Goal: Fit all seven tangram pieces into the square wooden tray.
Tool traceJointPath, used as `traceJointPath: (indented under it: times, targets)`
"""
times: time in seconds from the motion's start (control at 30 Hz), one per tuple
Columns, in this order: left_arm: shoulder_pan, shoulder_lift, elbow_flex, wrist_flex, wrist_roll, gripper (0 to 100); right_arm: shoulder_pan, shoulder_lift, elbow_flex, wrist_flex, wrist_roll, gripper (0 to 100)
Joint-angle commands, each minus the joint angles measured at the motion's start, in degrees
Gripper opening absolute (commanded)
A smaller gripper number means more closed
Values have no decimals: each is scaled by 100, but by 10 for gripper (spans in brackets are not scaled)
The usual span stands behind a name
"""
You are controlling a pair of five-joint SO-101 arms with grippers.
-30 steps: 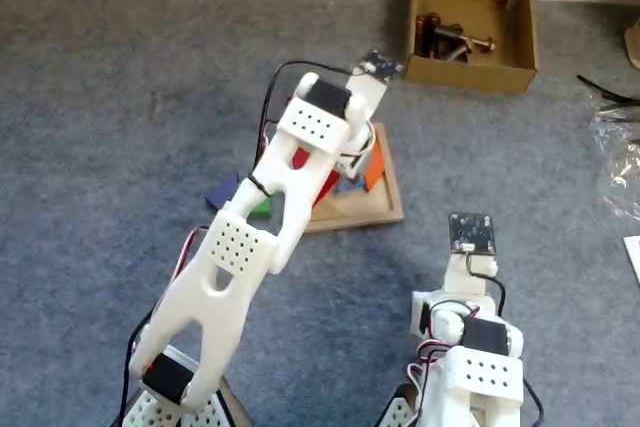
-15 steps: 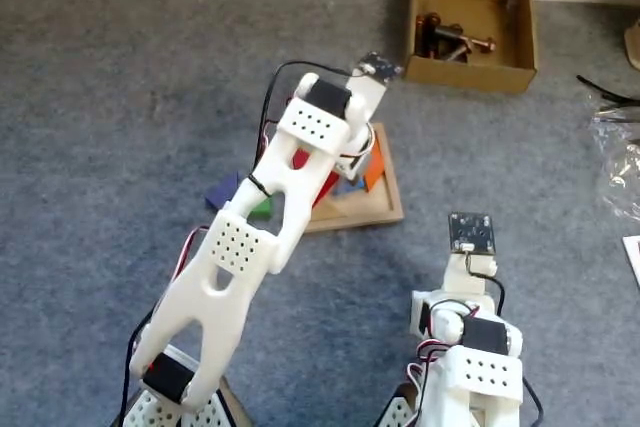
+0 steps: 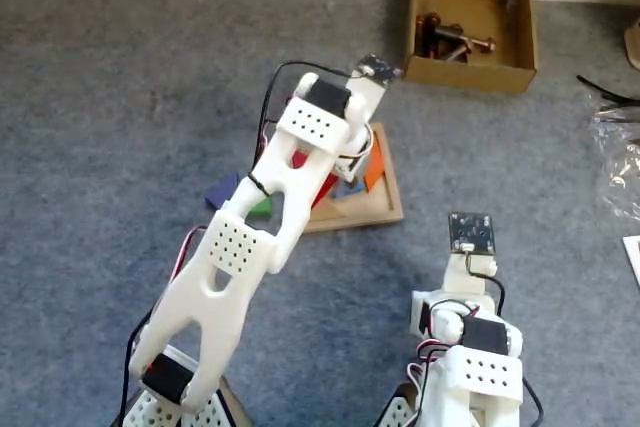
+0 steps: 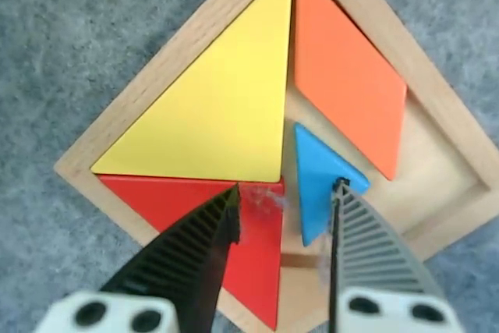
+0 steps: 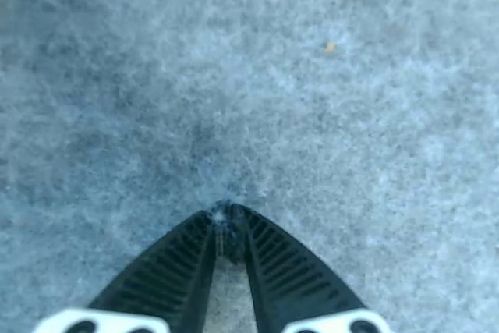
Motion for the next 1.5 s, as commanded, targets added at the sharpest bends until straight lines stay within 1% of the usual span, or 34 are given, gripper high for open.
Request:
traceJointPath:
  times: [0.0,0.3,0.4,0.6,0.77,0.9,0.93,1.13,1.33,1.47]
  targets:
    - [163,-277,338,88,44,178,189,-4,180,84,-18,5]
    - [365,-1393,1938,70,26,162,189,-4,180,84,-18,5]
    - [374,-1578,2132,62,26,162,189,-4,180,84,-18,5]
    - [374,-1930,2114,44,-18,165,189,-4,180,84,-18,5]
    - [400,-2114,2141,88,-1099,197,189,-4,180,84,-18,5]
    - [435,-2097,2141,88,-2365,213,189,-4,180,84,-18,5]
    - [435,-2088,2141,88,-2549,214,189,-4,180,84,-18,5]
    - [435,-2079,2141,44,-3130,213,189,-4,180,84,-18,5]
    - [382,-2053,2149,-422,-3103,213,189,-4,180,84,-18,5]
    - [400,-1824,2114,-862,-2549,213,189,-4,180,84,-18,5]
